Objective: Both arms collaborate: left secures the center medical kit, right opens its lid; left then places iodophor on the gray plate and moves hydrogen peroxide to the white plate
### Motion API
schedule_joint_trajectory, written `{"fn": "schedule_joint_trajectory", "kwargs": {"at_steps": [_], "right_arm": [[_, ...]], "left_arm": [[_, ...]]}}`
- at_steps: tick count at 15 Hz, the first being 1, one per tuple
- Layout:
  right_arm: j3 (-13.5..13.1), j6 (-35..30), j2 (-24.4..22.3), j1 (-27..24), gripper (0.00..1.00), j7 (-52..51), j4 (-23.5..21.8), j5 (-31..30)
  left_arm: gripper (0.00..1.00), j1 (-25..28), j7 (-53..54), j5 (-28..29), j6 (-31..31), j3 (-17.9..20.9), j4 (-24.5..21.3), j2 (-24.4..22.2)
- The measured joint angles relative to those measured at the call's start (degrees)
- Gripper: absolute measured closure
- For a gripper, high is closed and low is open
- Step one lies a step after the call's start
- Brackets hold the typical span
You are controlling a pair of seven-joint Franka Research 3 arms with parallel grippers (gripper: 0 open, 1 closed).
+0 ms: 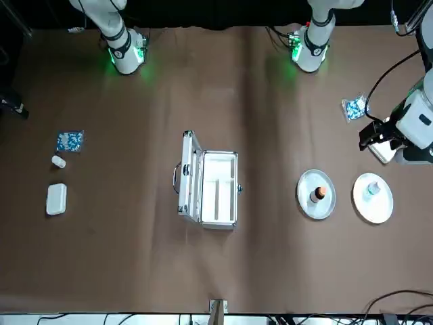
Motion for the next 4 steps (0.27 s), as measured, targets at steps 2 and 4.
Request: {"fn": "schedule_joint_trajectory", "kwargs": {"at_steps": [2,4], "right_arm": [[0.0,-0.6,-0.1,0.0,0.01,0.0,0.0,0.0],[0.0,-0.7,-0.1,0.0,0.01,0.0,0.0,0.0]], "left_arm": [[0.00,0.0,0.0,0.0,0.0,0.0,0.0,0.0],[0.00,0.0,0.0,0.0,0.0,0.0,0.0,0.0]]}}
